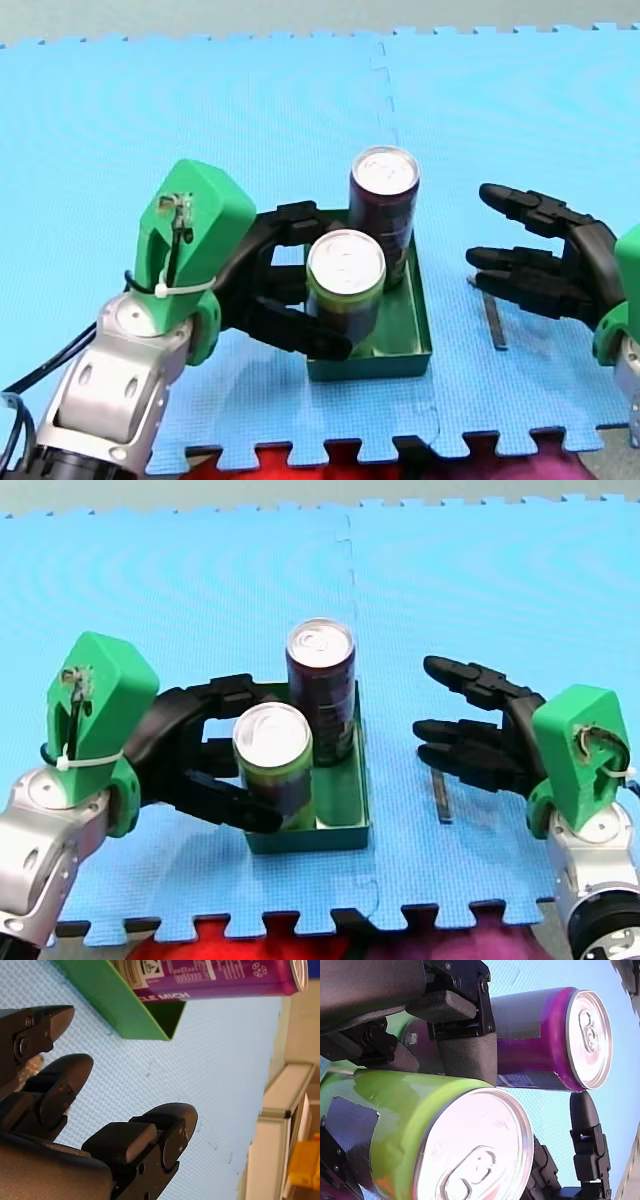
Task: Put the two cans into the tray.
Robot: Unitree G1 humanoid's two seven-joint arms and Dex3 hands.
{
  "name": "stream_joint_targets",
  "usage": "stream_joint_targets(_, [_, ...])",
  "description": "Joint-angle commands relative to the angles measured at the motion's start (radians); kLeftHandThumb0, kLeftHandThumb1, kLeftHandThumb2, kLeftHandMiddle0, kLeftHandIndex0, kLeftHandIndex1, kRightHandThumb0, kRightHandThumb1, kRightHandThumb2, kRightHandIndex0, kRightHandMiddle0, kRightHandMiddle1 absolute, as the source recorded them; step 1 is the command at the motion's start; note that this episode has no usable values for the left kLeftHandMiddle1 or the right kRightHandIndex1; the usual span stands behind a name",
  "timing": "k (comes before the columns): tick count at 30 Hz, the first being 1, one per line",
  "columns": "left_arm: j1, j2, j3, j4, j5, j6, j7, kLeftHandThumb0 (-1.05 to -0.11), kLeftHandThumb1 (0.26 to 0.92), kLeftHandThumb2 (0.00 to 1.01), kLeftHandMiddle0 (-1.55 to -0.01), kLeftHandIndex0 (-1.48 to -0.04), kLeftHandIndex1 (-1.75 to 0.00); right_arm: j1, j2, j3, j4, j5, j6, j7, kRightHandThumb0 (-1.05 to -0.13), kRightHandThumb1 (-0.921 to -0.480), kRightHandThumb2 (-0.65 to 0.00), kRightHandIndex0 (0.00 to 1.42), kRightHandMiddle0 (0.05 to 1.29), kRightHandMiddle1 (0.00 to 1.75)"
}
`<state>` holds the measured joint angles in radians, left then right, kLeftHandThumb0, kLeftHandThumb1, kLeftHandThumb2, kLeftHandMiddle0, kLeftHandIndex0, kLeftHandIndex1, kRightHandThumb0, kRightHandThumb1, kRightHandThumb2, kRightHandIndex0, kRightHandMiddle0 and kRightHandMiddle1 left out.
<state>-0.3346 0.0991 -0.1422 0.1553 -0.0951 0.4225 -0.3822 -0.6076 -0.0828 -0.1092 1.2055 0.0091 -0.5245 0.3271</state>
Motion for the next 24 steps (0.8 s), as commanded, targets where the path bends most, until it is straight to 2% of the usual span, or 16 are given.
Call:
stream_joint_targets(1, [0.005,-0.005,0.011,0.009,-0.006,-0.037,0.003,-0.274,0.754,0.12,-0.90,-0.53,-1.75,0.001,-0.005,-0.002,0.000,0.003,-0.001,0.000,-0.669,-0.764,0.000,0.99,0.66,0.00])
stream_joint_targets(5, [0.020,-0.010,0.022,0.037,-0.002,-0.103,0.011,-0.286,0.758,0.12,-0.90,-0.52,-1.75,0.000,-0.004,-0.002,0.001,0.005,-0.001,-0.001,-0.661,-0.761,0.000,1.00,0.66,0.00])
stream_joint_targets(7, [0.027,0.000,0.019,0.054,0.009,-0.141,0.006,-0.352,0.778,0.11,-0.85,-0.48,-1.75,0.000,-0.004,-0.003,0.002,0.006,0.000,0.001,-0.659,-0.759,0.000,1.00,0.66,0.00])
stream_joint_targets(8, [0.032,0.018,0.013,0.062,0.020,-0.164,-0.006,-0.508,0.773,0.06,-0.70,-0.46,-1.47,-0.001,-0.004,-0.003,0.002,0.007,0.000,0.002,-0.657,-0.758,0.000,1.00,0.66,0.00])
stream_joint_targets(10, [0.044,0.061,-0.003,0.059,0.048,-0.205,-0.034,-0.752,0.763,0.02,-0.62,-0.56,-0.65,-0.001,-0.005,-0.004,0.002,0.009,0.002,0.004,-0.654,-0.757,0.000,1.00,0.66,0.00])
stream_joint_targets(11, [0.049,0.076,-0.009,0.055,0.060,-0.224,-0.045,-0.852,0.776,0.01,-0.62,-0.56,-0.36,-0.002,-0.005,-0.005,0.002,0.011,0.003,0.005,-0.652,-0.756,0.000,1.00,0.66,0.00])
stream_joint_targets(12, [0.056,0.086,-0.011,0.050,0.064,-0.244,-0.055,-0.945,0.783,0.00,-0.63,-0.54,-0.15,-0.002,-0.005,-0.005,0.002,0.012,0.004,0.006,-0.650,-0.755,0.000,1.00,0.66,0.00])
stream_joint_targets(15, [0.080,0.096,-0.005,0.049,0.065,-0.324,-0.070,-1.016,0.790,0.00,-0.52,-0.40,-0.02,-0.005,-0.006,-0.006,0.003,0.013,0.007,0.007,-0.646,-0.753,0.000,1.00,0.66,0.00])
stream_joint_targets(19, [0.112,0.115,0.009,0.043,0.060,-0.398,-0.087,-0.995,0.788,0.00,-0.49,-0.32,0.00,-0.007,-0.007,-0.008,0.002,0.014,0.010,0.007,-0.639,-0.752,0.000,1.00,0.66,0.00])
stream_joint_targets(24, [0.109,0.128,0.007,0.051,0.064,-0.441,-0.106,-0.972,0.804,0.01,-0.41,-0.24,0.00,-0.012,-0.010,-0.010,0.002,0.017,0.016,0.008,-0.633,-0.751,0.000,1.00,0.66,0.00])
